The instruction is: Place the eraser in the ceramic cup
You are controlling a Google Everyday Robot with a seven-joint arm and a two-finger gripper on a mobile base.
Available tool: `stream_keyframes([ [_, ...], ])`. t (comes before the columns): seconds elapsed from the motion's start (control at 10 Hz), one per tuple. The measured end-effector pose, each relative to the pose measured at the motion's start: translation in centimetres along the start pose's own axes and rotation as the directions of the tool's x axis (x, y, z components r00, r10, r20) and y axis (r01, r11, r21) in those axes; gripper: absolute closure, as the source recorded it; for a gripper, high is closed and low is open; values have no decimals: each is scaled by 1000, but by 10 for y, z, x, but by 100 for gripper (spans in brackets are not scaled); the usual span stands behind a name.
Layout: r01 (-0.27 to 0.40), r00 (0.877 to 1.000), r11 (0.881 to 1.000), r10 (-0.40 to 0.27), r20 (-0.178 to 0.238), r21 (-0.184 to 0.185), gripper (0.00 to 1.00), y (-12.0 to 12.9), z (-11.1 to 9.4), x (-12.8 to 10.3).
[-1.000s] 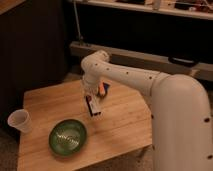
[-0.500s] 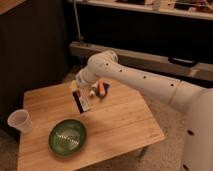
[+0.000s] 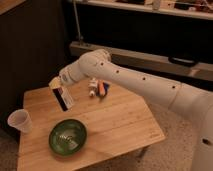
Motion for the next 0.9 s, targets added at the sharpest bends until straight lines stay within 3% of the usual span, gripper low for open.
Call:
stream_keyframes([
  [0.2, 29, 999, 999, -28, -17, 36, 100, -14, 17, 15],
  [0.9, 29, 999, 999, -28, -17, 37, 100, -14, 17, 16],
])
